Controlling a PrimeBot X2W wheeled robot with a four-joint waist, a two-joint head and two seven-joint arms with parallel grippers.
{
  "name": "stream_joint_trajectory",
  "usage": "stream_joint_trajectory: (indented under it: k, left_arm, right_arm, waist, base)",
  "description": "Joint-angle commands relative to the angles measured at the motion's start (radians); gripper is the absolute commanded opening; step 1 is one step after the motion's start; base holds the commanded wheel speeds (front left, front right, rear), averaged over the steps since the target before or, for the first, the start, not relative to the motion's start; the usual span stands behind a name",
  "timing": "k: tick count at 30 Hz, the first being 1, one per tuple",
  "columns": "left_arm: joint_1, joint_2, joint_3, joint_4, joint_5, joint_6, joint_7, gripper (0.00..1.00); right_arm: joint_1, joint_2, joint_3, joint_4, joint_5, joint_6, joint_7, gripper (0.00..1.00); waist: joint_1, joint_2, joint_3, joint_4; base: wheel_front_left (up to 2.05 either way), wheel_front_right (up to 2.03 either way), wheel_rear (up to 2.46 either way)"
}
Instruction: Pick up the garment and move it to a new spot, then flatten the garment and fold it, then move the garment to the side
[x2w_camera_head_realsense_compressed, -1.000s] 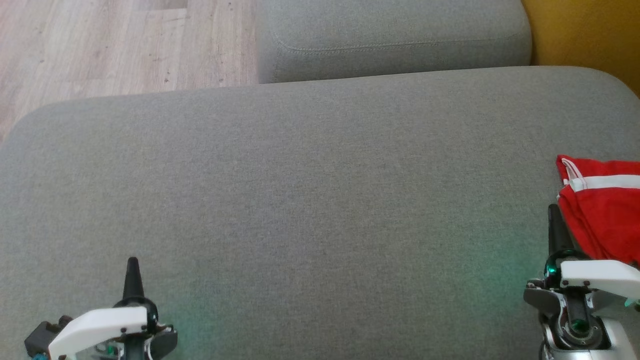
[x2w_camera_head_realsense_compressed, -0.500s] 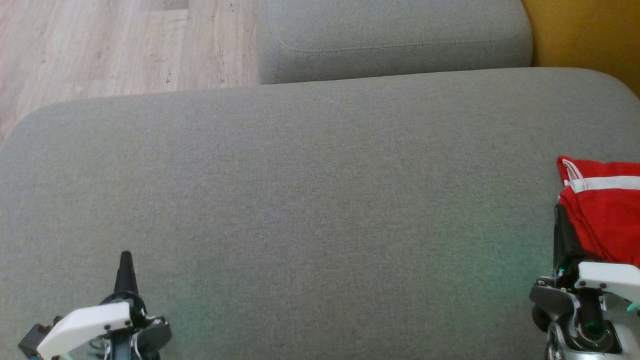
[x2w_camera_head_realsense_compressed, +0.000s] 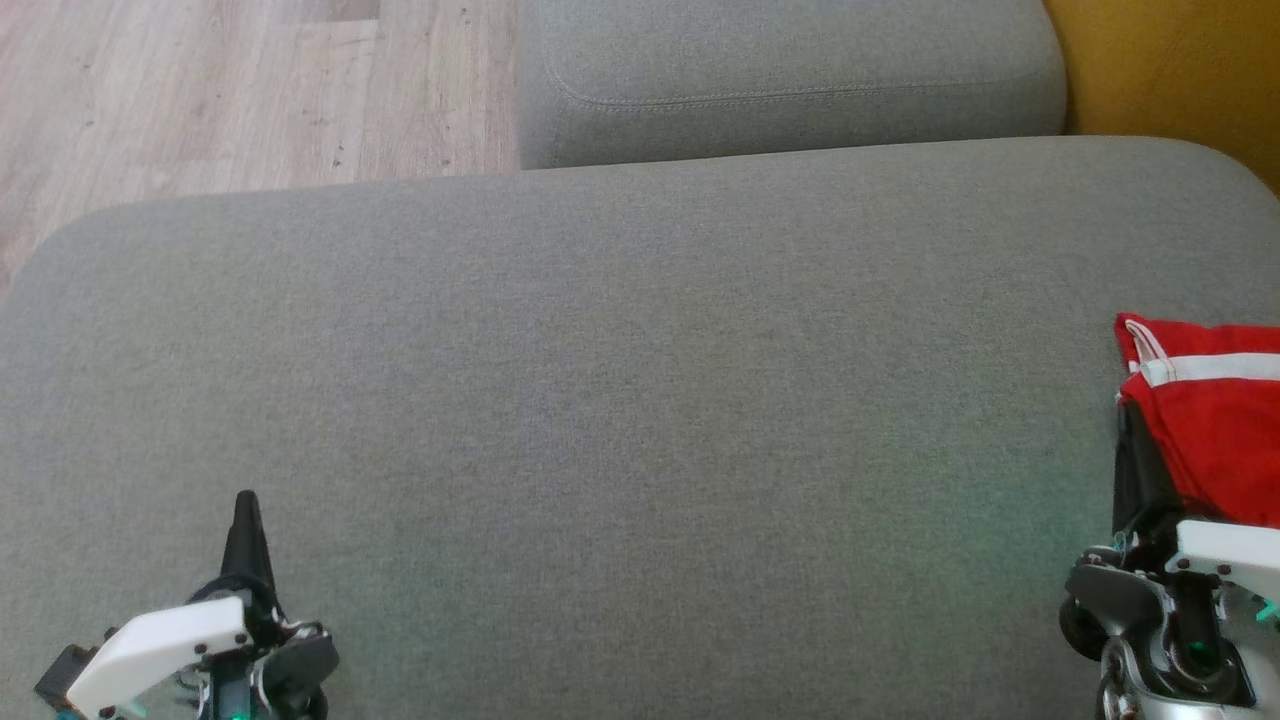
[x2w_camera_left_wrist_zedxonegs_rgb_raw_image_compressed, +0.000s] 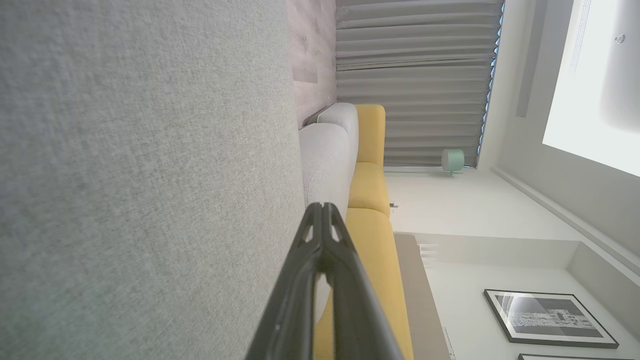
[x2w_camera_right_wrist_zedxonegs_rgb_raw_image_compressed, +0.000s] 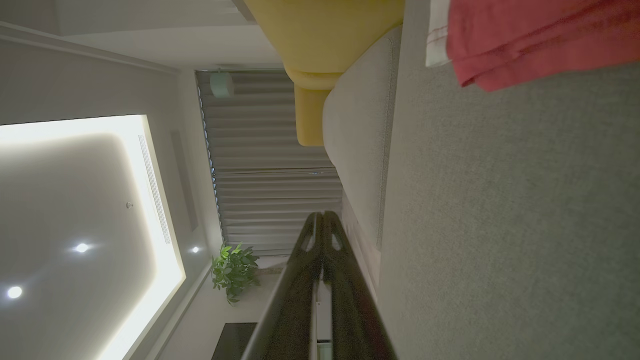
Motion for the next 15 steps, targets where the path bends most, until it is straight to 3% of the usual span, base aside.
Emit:
stream_joint_trajectory:
  k: [1,15]
  left_arm:
    - [-0.050,0.007,0.037,-0.036,-0.005,-0.007,0.004,0.00]
    - [-0.050,0.007,0.037,-0.037,-0.005,-0.007,0.004,0.00]
  right_arm:
    - [-0.020,-0.003,0.020,-0.040,0.007,0.002,0.006,0.00]
    - [-0.020,-0.003,0.020,-0.040,0.007,0.002,0.006,0.00]
  waist:
    - [0.0000,0.0000,0.000,0.000]
    - [0.0000,0.0000,0.000,0.000]
  base:
    - [0.00,0.00,0.00]
    - [0.00,0.00,0.00]
